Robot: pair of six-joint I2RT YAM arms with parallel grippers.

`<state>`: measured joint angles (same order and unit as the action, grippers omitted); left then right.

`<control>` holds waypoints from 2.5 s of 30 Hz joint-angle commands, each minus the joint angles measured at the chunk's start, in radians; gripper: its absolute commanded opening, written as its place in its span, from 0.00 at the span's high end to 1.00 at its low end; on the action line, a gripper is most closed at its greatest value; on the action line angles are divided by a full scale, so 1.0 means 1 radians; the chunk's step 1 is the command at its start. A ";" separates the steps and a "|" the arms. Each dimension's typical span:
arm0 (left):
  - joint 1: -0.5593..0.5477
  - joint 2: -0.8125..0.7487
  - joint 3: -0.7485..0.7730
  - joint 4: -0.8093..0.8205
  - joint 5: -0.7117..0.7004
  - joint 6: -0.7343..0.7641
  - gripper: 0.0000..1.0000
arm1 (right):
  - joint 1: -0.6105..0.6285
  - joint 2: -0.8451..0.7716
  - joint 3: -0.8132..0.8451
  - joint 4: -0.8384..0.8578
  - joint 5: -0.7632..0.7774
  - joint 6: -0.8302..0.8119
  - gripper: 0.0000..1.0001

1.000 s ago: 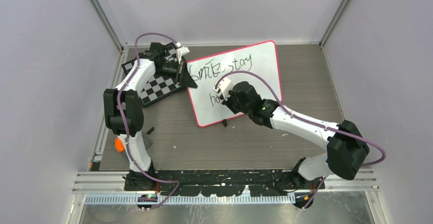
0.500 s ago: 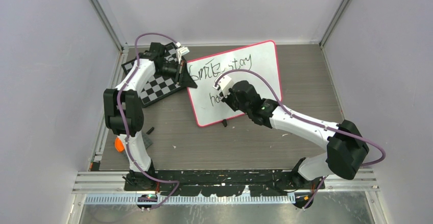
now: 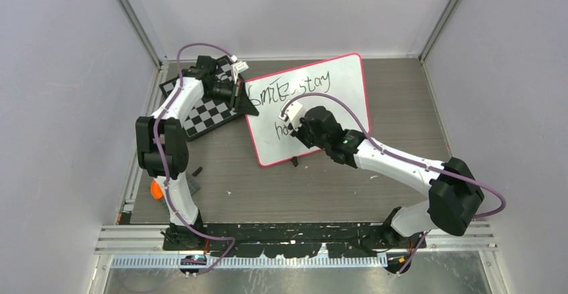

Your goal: Write a sentence on the whiteboard

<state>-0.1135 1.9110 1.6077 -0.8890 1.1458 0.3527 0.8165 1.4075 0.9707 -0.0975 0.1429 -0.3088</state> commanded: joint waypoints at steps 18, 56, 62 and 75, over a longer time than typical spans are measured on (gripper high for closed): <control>0.002 -0.001 0.020 -0.031 -0.059 0.010 1.00 | -0.015 -0.018 0.045 -0.053 -0.202 0.072 1.00; 0.001 0.003 0.017 -0.024 -0.058 0.002 1.00 | -0.035 -0.022 0.033 0.019 0.052 0.077 1.00; 0.002 0.002 0.015 -0.024 -0.058 0.003 1.00 | -0.037 -0.035 0.019 -0.012 0.044 0.081 1.00; 0.001 0.002 0.015 -0.025 -0.061 0.003 1.00 | -0.038 -0.038 0.017 -0.082 0.003 0.106 1.00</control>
<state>-0.1135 1.9110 1.6081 -0.8936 1.1484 0.3557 0.7879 1.3972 0.9817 -0.1669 0.1410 -0.2199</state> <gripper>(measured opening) 0.091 0.185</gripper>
